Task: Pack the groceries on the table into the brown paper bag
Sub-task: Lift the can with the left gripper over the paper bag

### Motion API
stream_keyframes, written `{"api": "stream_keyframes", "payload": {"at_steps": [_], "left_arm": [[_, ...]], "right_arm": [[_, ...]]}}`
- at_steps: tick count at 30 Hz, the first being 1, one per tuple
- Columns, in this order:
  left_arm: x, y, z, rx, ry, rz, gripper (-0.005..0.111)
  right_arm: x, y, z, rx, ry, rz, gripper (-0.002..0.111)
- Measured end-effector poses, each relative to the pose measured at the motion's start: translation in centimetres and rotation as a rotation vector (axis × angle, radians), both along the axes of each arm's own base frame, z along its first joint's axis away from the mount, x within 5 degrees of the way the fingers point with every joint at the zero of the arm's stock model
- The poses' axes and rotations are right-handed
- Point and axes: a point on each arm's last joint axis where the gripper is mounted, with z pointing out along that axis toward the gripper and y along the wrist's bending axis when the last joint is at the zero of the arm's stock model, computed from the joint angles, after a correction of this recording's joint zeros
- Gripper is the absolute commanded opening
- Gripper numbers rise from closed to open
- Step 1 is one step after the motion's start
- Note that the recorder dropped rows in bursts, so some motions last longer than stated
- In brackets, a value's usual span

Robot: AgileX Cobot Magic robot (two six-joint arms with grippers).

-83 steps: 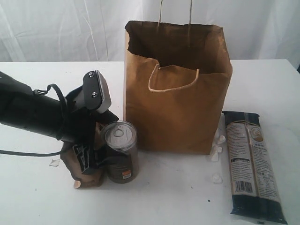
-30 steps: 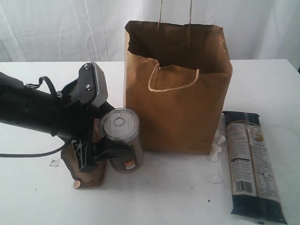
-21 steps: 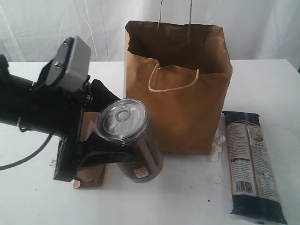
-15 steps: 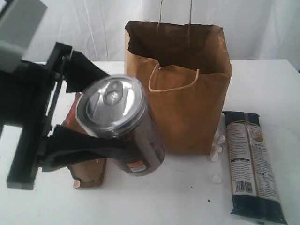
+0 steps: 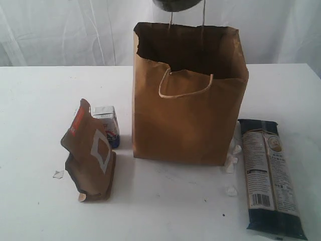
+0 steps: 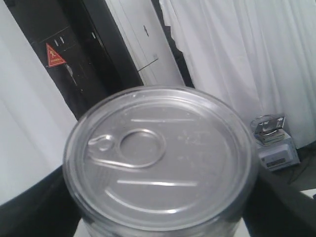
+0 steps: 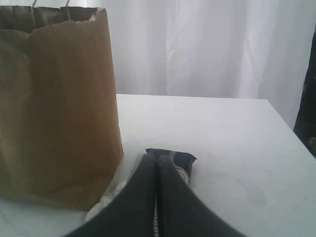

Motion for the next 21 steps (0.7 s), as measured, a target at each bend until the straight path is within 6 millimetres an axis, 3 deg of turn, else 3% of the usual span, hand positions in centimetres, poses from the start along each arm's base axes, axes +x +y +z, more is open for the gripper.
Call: {"api": "stream_keyframes", "payload": {"at_steps": [9, 21], "left_arm": [[4.7, -2.9, -2.9, 0.042, 0.08, -0.069, 0.0], [7.8, -3.7, -5.7, 0.092, 0.166, 0.056, 0.0]], "right_arm": [[0.0, 0.0, 0.0, 0.0, 0.0, 0.0, 0.0], [0.0, 0.0, 0.0, 0.0, -0.002, -0.001, 0.0]]}}
